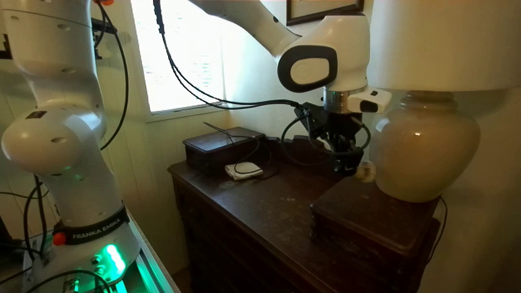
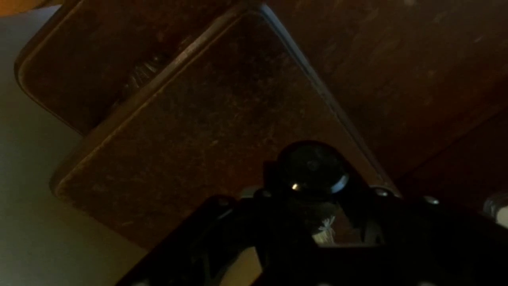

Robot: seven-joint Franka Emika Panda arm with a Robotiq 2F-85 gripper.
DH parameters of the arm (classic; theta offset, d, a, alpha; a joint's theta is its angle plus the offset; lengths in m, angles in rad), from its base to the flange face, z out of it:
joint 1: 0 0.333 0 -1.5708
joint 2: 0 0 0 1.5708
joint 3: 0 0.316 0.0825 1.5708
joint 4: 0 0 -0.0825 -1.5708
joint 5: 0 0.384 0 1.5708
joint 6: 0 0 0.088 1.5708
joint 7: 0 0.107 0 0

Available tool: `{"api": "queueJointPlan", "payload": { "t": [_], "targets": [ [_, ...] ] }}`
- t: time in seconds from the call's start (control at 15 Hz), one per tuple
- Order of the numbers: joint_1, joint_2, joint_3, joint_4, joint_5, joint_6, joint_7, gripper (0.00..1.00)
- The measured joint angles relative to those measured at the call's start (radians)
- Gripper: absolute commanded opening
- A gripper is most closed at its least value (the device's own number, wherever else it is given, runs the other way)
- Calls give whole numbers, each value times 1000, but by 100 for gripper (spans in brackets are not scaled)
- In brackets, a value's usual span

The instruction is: Use the brush to brush the lamp.

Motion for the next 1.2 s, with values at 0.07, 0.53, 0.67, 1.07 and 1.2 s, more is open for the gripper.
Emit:
{"api": "queueJointPlan", "payload": {
  "t": [0.07,0.53,0.67,1.07,1.2],
  "targets": [
    [-4,17,0,8,2,-6,-4,15],
    [-68,51,1,102,64,-73,-129,15],
    [-83,48,0,120,64,-66,-166,15],
    [-104,-3,0,119,82,-41,-285,15],
    [-107,-34,-2,110,94,-42,-330,15]
  ]
}}
